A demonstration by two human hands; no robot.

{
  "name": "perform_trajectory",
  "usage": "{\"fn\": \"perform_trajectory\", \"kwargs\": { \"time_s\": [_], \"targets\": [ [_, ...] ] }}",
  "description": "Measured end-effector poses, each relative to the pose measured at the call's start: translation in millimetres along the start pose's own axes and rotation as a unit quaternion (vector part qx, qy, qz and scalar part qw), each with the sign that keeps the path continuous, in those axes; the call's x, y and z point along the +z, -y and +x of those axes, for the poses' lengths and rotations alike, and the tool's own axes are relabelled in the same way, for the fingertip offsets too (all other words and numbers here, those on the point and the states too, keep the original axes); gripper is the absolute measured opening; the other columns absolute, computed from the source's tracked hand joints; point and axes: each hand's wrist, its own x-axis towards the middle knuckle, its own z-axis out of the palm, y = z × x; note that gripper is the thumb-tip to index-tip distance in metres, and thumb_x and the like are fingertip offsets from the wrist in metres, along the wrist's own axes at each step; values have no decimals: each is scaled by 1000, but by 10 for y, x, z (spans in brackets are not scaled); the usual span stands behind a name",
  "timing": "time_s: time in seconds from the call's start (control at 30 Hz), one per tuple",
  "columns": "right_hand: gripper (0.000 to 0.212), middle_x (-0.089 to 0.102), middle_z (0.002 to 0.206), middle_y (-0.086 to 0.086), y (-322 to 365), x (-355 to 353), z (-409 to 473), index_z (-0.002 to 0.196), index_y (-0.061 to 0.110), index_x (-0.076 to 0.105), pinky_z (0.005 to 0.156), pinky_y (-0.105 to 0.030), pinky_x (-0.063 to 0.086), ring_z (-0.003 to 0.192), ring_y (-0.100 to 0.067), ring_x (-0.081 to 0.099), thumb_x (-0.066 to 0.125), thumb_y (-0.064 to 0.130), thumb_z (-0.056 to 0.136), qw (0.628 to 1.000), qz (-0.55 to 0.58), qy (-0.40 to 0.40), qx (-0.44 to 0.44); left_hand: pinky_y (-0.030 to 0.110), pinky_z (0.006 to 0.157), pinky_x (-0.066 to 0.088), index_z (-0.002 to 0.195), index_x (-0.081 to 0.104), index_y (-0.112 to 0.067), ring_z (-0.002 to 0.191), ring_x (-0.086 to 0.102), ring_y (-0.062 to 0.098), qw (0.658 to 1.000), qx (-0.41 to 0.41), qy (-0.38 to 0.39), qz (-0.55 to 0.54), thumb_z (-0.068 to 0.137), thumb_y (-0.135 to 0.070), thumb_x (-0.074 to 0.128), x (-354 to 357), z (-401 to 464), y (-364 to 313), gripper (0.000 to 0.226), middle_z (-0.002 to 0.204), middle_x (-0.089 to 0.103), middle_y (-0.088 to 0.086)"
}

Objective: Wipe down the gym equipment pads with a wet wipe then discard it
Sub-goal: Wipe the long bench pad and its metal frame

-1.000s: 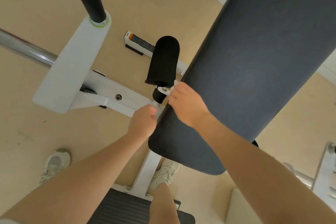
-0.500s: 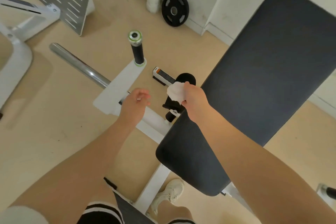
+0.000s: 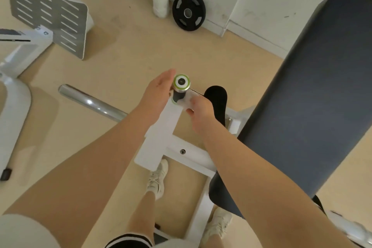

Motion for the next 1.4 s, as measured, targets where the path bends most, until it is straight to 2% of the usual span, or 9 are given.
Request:
{"fn": "perform_trajectory", "kwargs": {
  "time_s": [0.1,0.3,0.5,0.7,0.8,0.97,1.1,1.3,1.4],
  "targets": [
    [21,57,80,-8,-68,72,58,88,-3,62,74,-28,41,77,-17,49,41,-7,85,996,-34,24,-82,31,92,47,86,65,-32,89,60,9,996,18,62,55,96,-32,46,-60,70,-38,21,90,66,-8],
    [25,59,66,13,-57,46,-55,108,4,67,61,-9,41,57,6,50,46,10,96,983,6,-50,-178,35,95,48,90,68,-26,98,63,21,992,17,112,49,93,-33,50,-131,95,-85,19,98,69,5],
    [30,67,87,7,-210,172,27,112,12,67,76,-16,49,81,-4,60,46,1,93,983,-6,-67,-169,38,97,42,72,71,-45,90,52,13,990,0,121,69,94,-33,51,-159,78,-141,32,91,64,-2],
    [29,57,69,8,-181,137,281,96,10,69,62,-17,37,62,-4,45,43,-3,89,980,-113,-75,-144,23,93,43,82,69,-33,85,59,3,989,-22,142,46,93,-25,52,-190,132,-172,22,87,67,-10],
    [28,65,73,4,-66,51,134,97,10,71,67,-19,44,68,-8,54,49,-4,87,988,-41,-51,-141,14,85,47,85,68,-25,82,63,-4,988,-20,152,28,94,-21,52,-187,129,-174,19,85,69,-13],
    [24,67,96,-7,186,-246,-89,98,5,66,84,-29,51,87,-17,63,47,-7,90,982,110,48,-147,26,99,42,84,67,-27,87,60,4,990,-41,135,26,92,-23,54,-188,159,-153,16,88,68,-9],
    [24,67,95,-10,270,-255,284,92,12,68,88,-34,49,90,-26,60,50,-3,90,982,-108,-21,-155,18,91,45,89,66,-22,96,61,8,988,-68,137,-3,96,-26,45,-222,211,-144,22,93,68,-5],
    [19,57,77,4,427,97,743,89,14,61,74,-21,43,71,-8,53,48,1,92,929,-293,212,-75,32,96,41,86,60,-20,100,56,17,991,-132,-1,-27,93,-26,47,-452,361,135,16,103,61,4],
    [18,64,83,-1,623,83,827,82,12,61,89,-29,45,83,-14,60,49,3,92,871,-364,326,-34,30,87,45,84,59,-20,90,58,19,987,-150,-31,-39,95,-22,44,-553,405,252,19,93,63,2]
  ]
}}
